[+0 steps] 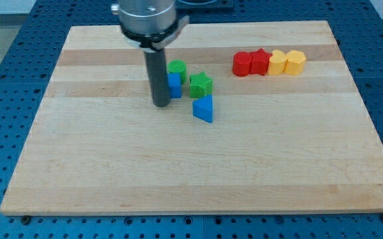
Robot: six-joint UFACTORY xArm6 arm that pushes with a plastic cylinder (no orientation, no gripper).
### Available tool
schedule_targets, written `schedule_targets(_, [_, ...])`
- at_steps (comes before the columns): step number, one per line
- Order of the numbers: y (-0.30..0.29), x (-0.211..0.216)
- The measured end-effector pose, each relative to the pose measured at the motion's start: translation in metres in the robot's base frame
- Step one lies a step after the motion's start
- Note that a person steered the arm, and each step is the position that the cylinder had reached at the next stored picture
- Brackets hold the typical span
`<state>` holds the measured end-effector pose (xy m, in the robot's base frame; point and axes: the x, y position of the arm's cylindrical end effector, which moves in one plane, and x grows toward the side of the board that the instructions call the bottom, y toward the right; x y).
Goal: Put the triangle at the right side of the green star
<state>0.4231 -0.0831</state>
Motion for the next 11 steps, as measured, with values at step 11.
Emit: schedule_targets(11, [0.075, 0.043])
